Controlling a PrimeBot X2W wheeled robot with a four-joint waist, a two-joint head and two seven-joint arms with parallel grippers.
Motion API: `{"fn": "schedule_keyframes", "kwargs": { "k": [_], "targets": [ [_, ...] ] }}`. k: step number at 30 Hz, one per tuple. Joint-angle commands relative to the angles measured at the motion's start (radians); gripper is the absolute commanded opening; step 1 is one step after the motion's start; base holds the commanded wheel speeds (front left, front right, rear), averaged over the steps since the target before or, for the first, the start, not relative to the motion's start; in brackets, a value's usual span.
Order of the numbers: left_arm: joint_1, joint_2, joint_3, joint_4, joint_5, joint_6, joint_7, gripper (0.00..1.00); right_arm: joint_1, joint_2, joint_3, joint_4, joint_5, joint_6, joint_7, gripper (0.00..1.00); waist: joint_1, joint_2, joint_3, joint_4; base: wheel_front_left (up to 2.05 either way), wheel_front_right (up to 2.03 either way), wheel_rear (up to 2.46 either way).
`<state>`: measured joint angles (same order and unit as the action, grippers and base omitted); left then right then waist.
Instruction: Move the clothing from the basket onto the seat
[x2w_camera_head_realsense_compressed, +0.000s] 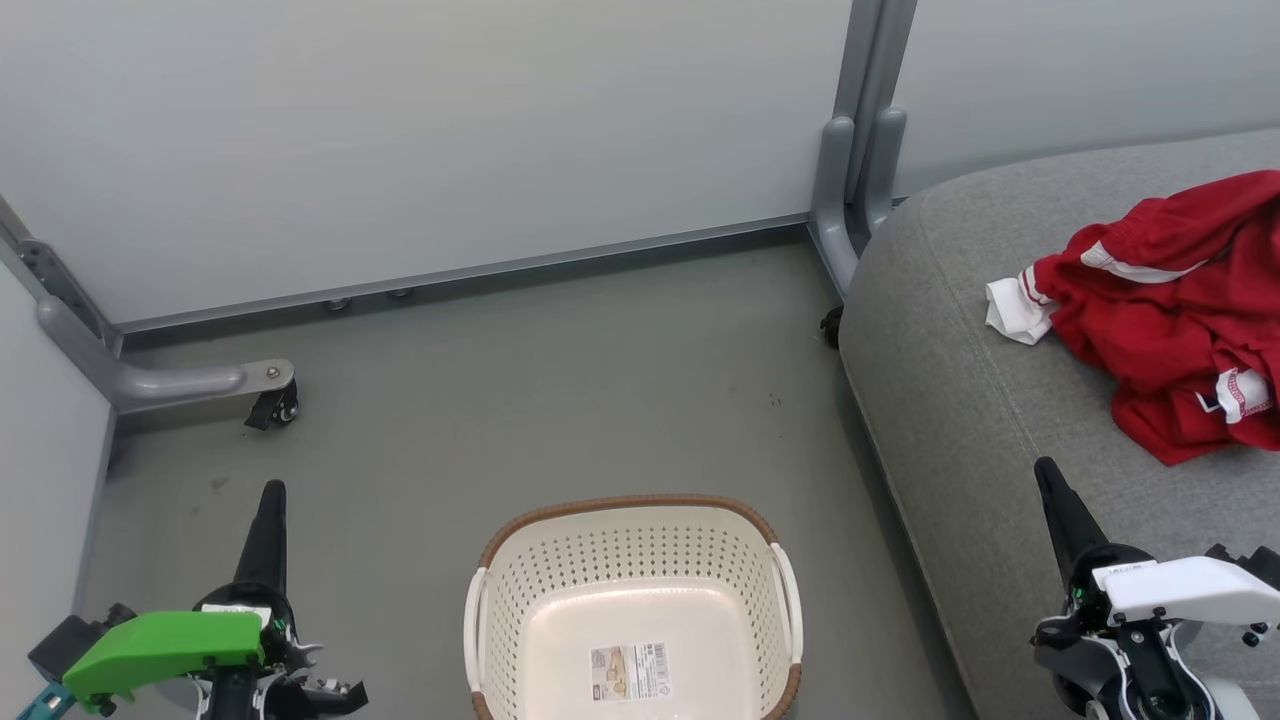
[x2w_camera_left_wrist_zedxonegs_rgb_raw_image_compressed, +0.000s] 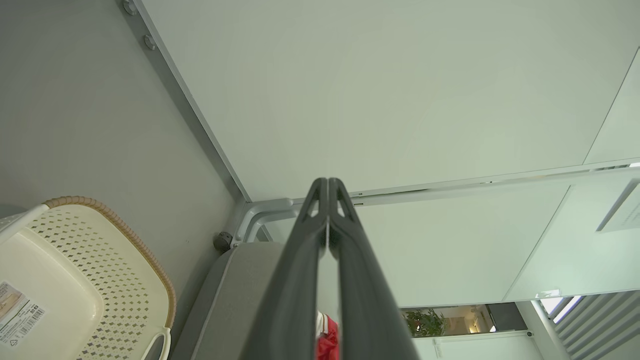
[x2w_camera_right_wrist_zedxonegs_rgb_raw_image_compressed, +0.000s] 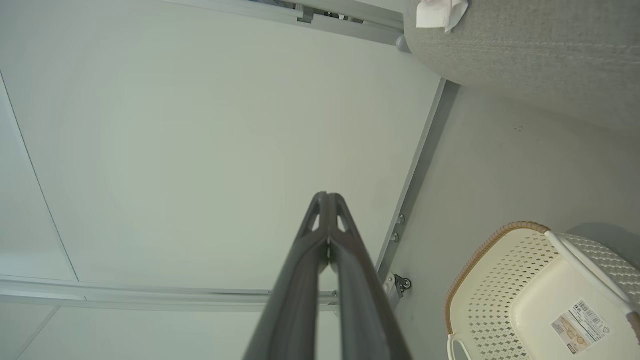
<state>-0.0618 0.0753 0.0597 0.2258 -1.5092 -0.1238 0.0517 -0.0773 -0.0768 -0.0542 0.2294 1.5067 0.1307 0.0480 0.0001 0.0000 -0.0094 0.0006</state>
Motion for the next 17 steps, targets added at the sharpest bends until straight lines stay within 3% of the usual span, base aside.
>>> {"fn": "schedule_keyframes", "kwargs": {
  "k": [1,17],
  "targets": [
    [-0.027,0.004,0.005,0.0,-0.024,-0.006,0.005,0.0,-0.018,-0.004,-0.006,0.002,0.023,0.0,0.007,0.0,-0.0001,0.0,0.001,0.0,0.0,0.0,0.0],
    [-0.051,0.0,0.023,0.019,-0.129,-0.009,0.036,0.0,-0.034,0.0,-0.025,0.015,0.132,0.0,0.039,0.0,-0.0001,0.0,0.012,-0.001,0.0,0.0,0.0]
  ]
}}
